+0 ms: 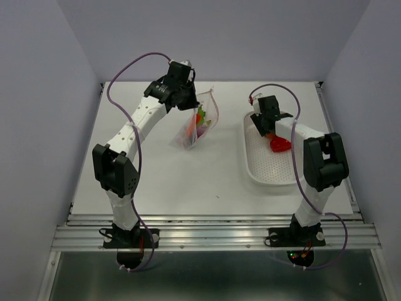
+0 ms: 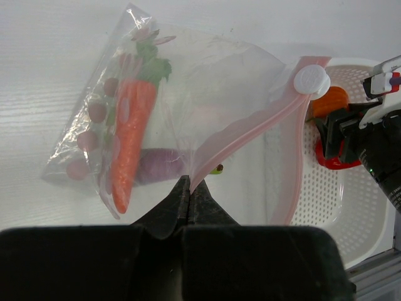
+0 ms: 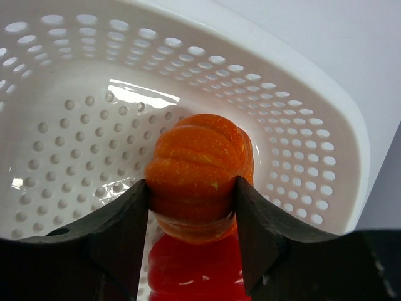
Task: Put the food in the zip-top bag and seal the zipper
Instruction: Pick up the fake vegetable from the bin.
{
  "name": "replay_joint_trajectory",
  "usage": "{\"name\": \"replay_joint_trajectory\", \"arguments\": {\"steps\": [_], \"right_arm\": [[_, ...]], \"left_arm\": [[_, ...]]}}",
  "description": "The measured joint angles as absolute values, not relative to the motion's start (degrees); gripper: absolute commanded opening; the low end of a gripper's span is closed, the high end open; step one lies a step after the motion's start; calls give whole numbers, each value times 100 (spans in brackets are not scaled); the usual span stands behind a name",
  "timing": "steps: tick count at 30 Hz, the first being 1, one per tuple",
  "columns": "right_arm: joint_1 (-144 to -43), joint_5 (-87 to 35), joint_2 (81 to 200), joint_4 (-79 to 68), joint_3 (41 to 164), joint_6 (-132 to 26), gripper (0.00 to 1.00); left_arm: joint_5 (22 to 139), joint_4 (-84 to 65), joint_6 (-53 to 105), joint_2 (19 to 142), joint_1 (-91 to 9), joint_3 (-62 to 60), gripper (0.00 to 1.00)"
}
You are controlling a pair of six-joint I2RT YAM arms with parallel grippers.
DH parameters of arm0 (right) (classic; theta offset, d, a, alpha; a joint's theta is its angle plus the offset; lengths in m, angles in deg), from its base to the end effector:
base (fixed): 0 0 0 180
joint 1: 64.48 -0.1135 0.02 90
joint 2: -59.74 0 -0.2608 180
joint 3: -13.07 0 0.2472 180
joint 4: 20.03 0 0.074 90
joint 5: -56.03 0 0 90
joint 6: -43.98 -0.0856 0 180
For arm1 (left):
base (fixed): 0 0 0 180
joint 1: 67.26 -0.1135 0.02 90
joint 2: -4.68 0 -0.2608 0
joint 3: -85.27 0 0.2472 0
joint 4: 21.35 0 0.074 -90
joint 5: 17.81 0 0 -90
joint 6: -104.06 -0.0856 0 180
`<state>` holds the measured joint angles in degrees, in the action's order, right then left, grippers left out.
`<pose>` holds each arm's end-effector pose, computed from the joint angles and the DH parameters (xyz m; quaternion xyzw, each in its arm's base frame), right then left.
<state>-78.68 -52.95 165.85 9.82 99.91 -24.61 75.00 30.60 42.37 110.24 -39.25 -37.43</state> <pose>0.4209 0.0778 0.1653 -0.2278 0.8976 -0.1758 0.3341 0.4016 -0.2184 0.3465 0.0090 0.8860 -0.2377 0.3980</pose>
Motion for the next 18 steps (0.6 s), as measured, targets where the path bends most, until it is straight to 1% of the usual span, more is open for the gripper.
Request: {"name": "replay_joint_trajectory", "arguments": {"steps": [1,3,4,5,13,18], "right_arm": [[-7868,-5319,16585,971,9991,-2480,43],[-7868,-5345,16585,961,9991,-2522,32],[-7868,-5349,16585,958,9991,-2533,32],[-7868,-5352,16585,958,9991,-2546,29],[-7868,-5304,16322,1011,9926,-2824,25],[-7868,-4949,15361,1009,9845,-3394,24]], "left_arm": [[7500,3060,4237,11024,-3925,-3743,0],[7500,3060,4237,11024,-3925,-3743,0],[7500,3060,4237,11024,-3925,-3743,0],[7500,3060,4237,11024,-3925,-3743,0],[7502,3062,4240,11024,-3925,-3743,0],[7509,3062,4240,11024,-3925,-3743,0]]}}
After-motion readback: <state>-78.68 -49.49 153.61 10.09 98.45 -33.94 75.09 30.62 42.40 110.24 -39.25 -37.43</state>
